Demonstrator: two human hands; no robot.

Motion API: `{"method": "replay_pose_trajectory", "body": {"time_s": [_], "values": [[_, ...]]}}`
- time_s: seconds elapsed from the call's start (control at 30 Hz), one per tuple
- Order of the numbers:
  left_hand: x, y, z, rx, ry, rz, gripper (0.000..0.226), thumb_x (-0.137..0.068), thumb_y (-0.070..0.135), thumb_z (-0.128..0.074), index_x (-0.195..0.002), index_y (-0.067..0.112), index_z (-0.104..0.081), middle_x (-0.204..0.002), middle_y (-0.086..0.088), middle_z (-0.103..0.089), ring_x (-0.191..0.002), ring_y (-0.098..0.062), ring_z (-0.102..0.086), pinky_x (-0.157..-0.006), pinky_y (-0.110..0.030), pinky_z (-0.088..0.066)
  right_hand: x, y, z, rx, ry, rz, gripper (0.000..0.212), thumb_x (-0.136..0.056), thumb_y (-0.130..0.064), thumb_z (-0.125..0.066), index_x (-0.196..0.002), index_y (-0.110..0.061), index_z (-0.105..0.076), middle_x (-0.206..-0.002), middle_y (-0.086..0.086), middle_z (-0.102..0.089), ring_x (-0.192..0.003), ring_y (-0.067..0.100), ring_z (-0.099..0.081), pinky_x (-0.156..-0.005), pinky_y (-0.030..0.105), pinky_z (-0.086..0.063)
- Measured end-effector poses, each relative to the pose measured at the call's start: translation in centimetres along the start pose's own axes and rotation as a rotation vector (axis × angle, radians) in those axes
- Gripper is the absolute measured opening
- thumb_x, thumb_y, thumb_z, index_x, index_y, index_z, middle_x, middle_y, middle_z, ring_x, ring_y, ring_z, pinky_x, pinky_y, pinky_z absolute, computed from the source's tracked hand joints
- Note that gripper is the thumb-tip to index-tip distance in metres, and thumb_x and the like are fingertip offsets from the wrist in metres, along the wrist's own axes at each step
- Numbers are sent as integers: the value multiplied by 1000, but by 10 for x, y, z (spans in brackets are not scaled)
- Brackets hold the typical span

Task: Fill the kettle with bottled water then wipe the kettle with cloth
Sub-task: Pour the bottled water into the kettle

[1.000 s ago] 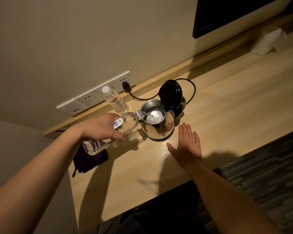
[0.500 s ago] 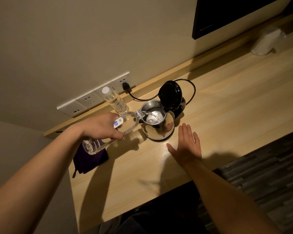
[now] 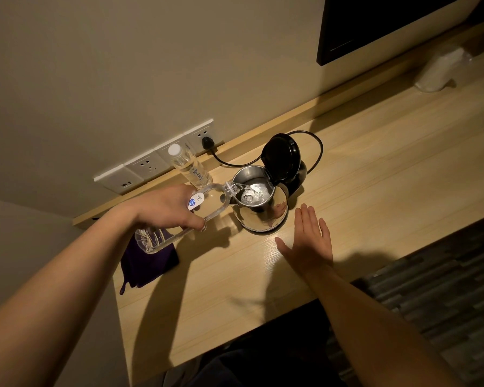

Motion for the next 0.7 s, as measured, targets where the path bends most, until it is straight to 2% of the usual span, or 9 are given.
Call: {"method": "replay_pose_trajectory", "body": {"time_s": [0.17,0.3,0.43,0.6,0.7], "values": [[0,1,1,14,-14,-5,30,-79,30,-84,-93,10,-66,-74,-4,-64,-61,-16,-56,-60,-39,-48,0,0,0,-6,3,-5,100,-90,-72,-48,-163,-7,-26,-173,12,-22,-161,25,-17,-128,48,-22],[0,3,2,8,-10,6,33,-80,29,-84,-96,7,-67,-86,-22,-70,-65,-20,-57,-63,-40,-49,1,0,0,2,3,-5,100,-89,-73,-46,-162,-7,-27,-173,12,-24,-161,26,-19,-128,48,-23],[0,5,3,2,-12,14,30,-81,27,-84,-96,6,-67,-81,-15,-69,-64,-18,-58,-63,-38,-49,-1,0,-1,0,1,-4,100,-89,-74,-43,-162,-7,-27,-173,12,-25,-160,26,-21,-127,48,-25],[0,6,5,-7,-14,25,32,-81,27,-83,-98,5,-67,-89,-24,-72,-67,-21,-58,-65,-39,-50,-1,1,-2,-6,-3,-7,100,-89,-74,-44,-162,-8,-27,-173,12,-23,-161,26,-19,-127,48,-24],[0,6,5,-8,-9,33,29,-81,27,-84,-95,10,-66,-77,-9,-67,-63,-17,-58,-61,-37,-49,-1,1,-1,-10,-2,-3,100,-89,-73,-45,-163,-7,-26,-173,12,-22,-161,26,-18,-128,48,-23]]}}
Point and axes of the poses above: each hand's wrist, its own x-axis away from the middle knuckle, its own z-axis out of the back of the hand, y = z × x, the point moved 5 cm from there along -x, towards the middle knuckle
